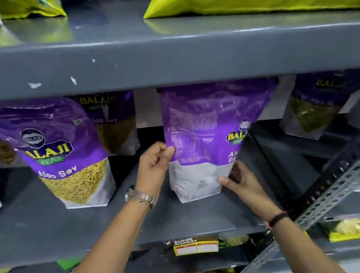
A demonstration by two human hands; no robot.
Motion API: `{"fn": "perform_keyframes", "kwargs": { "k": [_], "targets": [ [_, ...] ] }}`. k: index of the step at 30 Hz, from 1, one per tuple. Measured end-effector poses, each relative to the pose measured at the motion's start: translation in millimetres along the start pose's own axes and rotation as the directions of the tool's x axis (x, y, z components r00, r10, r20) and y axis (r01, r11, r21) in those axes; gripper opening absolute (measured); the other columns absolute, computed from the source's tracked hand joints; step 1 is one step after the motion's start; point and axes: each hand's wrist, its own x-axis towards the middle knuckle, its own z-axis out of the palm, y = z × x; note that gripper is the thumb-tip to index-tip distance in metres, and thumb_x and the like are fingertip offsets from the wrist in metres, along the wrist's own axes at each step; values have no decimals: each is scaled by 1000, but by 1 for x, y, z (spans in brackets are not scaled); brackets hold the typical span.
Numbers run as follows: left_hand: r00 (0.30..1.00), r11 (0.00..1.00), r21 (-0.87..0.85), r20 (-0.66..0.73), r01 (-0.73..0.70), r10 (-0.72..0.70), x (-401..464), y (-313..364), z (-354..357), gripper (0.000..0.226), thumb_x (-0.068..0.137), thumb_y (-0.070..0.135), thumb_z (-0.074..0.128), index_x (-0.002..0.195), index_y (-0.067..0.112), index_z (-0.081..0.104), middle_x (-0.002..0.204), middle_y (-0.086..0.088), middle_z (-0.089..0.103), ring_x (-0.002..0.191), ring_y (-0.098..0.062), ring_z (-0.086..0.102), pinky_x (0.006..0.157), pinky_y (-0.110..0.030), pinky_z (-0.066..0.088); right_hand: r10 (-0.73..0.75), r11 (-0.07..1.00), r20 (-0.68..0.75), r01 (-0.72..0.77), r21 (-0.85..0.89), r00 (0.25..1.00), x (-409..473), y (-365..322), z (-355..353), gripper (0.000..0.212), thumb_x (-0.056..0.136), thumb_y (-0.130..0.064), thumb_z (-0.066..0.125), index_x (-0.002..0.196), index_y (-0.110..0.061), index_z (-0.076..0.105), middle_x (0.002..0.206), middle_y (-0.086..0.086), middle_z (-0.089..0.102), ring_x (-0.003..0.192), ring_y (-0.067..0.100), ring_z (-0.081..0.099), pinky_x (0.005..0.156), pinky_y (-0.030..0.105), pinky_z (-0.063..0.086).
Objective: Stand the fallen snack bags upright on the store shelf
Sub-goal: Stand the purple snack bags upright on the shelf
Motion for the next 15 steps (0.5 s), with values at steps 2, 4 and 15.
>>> {"fn": "perform_keyframes", "kwargs": {
  "k": [2,4,15],
  "targets": [
    [999,999,-23,15,42,-41,1,-19,-8,6,74,23,53,73,25,59,65,19,71,65,7,60,67,-11,49,7,1000,-29,-8,-21,1000,1,10,5,41,73,-6,70,104,-21,48,120,15,61,108,19,59,96,32,48],
    [987,992,35,98,122,-124,-3,-38,-19,28,66,31,65,92,25,56,85,16,72,81,7,62,77,-13,50,-13,997,-8,12,-72,1000,4,10,0,43,72,-10,72,100,-29,47,121,12,59,114,24,55,101,41,43],
    [940,908,358,174,218,-294,-6,-73,-8,97,45,36,76,128,22,28,130,-3,47,121,-17,44,104,-36,37,-29,1000,52,29,-5,998,-8,11,7,61,62,-24,79,112,-26,46,115,-5,60,112,15,57,92,26,48]
  ]
}}
